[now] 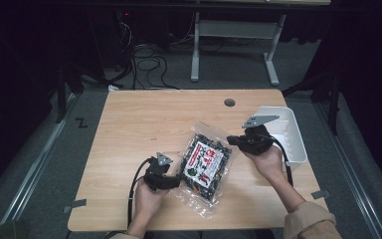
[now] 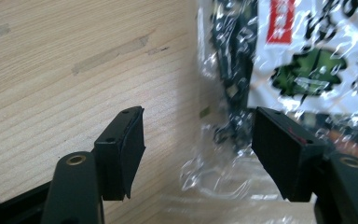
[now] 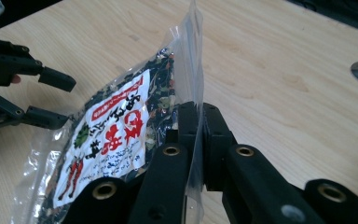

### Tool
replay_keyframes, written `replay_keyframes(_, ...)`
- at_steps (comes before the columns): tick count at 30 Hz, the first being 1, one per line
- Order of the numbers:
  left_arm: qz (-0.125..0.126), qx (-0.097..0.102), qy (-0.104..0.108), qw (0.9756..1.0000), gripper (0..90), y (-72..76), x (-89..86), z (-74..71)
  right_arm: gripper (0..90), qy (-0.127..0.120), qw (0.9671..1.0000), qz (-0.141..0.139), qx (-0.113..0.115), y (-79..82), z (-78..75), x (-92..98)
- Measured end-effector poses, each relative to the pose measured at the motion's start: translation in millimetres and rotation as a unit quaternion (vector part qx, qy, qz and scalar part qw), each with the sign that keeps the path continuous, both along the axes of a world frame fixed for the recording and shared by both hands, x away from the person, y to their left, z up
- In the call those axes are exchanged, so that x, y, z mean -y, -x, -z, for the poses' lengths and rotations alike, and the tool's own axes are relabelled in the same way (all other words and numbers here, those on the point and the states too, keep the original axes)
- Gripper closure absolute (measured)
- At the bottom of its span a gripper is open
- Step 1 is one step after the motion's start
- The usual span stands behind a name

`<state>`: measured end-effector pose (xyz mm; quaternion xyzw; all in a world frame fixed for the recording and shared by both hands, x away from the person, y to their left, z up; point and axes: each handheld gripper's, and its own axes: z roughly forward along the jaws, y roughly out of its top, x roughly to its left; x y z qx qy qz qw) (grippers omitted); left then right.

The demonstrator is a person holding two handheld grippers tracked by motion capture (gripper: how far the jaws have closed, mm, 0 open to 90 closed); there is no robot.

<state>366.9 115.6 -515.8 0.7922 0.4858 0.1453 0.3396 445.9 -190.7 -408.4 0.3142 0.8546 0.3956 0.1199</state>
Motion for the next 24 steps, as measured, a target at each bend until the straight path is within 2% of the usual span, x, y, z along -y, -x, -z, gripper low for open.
replay_keyframes(4, -0.001, 0.001, 0.002, 1.0, 34.6, 0.4, -1.1, -0.2, 89.1, -0.004, 0.9998, -0.001, 0.021, 0.9, -16.7, 6.2)
replay_keyframes(11, -0.001, 0.0, 0.001, 1.0, 34.6, 0.1, -1.2, -0.1, 89.2, 0.0, 0.9991, -0.008, 0.041, 6.1, -44.4, 15.1)
replay_keyframes(24, 0.001, -0.001, 0.0, 1.0, 34.7, 0.2, -0.4, 0.5, 89.3, 0.005, 0.9981, -0.009, 0.061, 13.2, -70.2, 24.3)
